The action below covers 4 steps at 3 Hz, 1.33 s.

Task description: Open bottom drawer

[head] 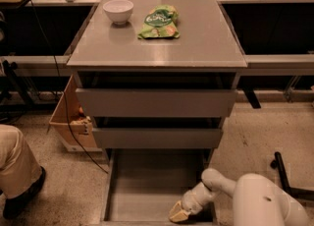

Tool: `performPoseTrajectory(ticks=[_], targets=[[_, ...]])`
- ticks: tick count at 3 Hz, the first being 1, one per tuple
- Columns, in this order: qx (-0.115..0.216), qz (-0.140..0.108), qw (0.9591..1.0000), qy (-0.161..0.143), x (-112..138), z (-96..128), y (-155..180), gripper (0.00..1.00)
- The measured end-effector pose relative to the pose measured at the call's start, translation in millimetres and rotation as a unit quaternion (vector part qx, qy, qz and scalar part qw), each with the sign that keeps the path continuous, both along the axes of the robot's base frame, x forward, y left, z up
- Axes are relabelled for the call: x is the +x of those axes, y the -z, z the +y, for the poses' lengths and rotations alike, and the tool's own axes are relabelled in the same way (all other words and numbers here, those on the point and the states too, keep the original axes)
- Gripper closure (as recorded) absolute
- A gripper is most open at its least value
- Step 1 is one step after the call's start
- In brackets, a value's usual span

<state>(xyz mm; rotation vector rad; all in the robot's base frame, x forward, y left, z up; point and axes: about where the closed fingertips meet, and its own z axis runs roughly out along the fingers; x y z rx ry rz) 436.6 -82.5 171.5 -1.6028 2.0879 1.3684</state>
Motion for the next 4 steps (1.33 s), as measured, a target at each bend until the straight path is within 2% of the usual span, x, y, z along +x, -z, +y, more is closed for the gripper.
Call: performPoseTrajectory(ticks=[1, 2, 3, 4], targets=[[0.002, 0.009, 1.0, -0.001, -4, -1, -2, 1.0], [0.013, 0.024, 0.9996, -0.008, -20, -2, -15, 1.0], [0.02, 0.034, 0.9989, -0.025, -29, 4, -24, 1.0], [0.023, 0.012, 0.9995, -0.02, -18, 6, -31, 1.0]])
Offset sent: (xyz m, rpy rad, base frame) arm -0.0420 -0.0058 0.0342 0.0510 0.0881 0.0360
